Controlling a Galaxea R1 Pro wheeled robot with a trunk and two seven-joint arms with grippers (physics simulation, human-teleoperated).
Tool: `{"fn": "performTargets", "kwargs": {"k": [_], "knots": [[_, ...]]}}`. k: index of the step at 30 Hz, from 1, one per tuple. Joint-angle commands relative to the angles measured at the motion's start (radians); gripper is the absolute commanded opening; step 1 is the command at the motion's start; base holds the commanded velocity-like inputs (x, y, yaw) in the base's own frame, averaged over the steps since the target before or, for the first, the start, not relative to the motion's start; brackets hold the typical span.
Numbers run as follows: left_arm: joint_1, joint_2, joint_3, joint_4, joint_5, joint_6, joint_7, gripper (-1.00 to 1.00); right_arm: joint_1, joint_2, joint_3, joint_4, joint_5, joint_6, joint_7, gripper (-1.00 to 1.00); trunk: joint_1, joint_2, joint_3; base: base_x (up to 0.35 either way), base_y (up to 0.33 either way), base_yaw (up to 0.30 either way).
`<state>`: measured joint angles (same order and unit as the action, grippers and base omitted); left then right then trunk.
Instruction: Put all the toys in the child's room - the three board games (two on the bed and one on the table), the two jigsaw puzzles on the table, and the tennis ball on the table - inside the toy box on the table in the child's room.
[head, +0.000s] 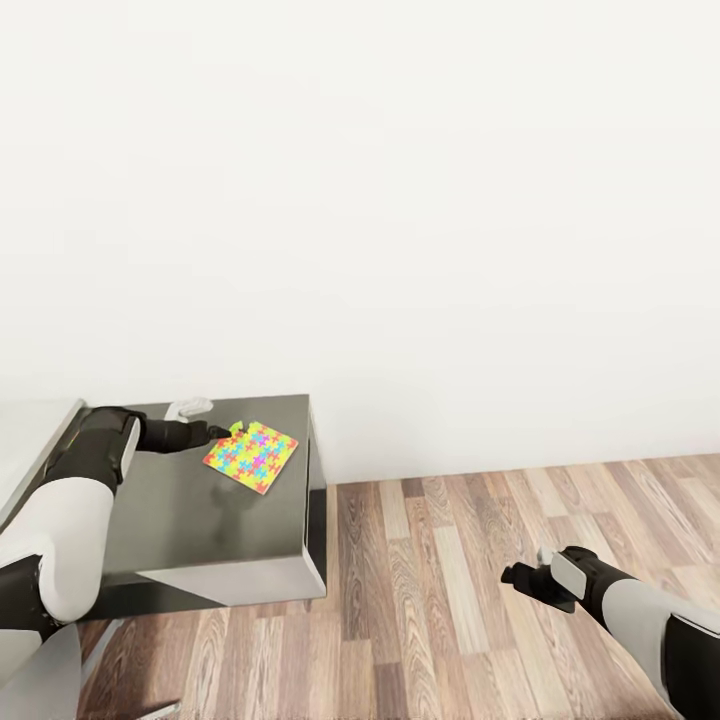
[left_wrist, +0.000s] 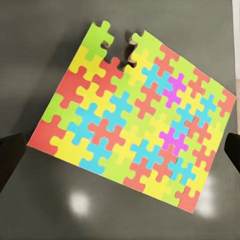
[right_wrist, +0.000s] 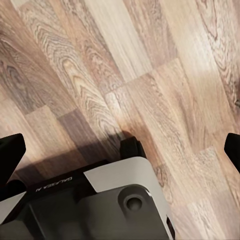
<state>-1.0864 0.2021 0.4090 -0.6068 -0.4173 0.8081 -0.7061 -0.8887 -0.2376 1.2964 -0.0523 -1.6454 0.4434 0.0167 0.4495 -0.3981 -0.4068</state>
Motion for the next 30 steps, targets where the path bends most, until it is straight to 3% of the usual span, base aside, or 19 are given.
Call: {"fn": "performTargets", "kwargs": {"k": [1,11,30], "knots": [[-0.001,0.000,0.005,-0.003,-0.011,0.004,-0.015,1.00,-0.001,-0.001,0.007,-0.001,-0.004,0.003,0.002,1.00,0.000,-0.002,-0.003,0.000,0.000,0.000],[-0.001,0.002,0.004,-0.006,-0.012,0.004,-0.023,1.00,0.000,0.001,0.007,-0.001,-0.004,0.003,0.002,1.00,0.000,-0.002,-0.017,0.000,0.000,0.000],[-0.001,0.002,0.003,-0.007,-0.012,0.004,-0.023,1.00,0.000,-0.001,0.007,-0.001,-0.004,0.003,0.002,1.00,0.000,-0.002,-0.019,0.052,0.019,0.000]]}}
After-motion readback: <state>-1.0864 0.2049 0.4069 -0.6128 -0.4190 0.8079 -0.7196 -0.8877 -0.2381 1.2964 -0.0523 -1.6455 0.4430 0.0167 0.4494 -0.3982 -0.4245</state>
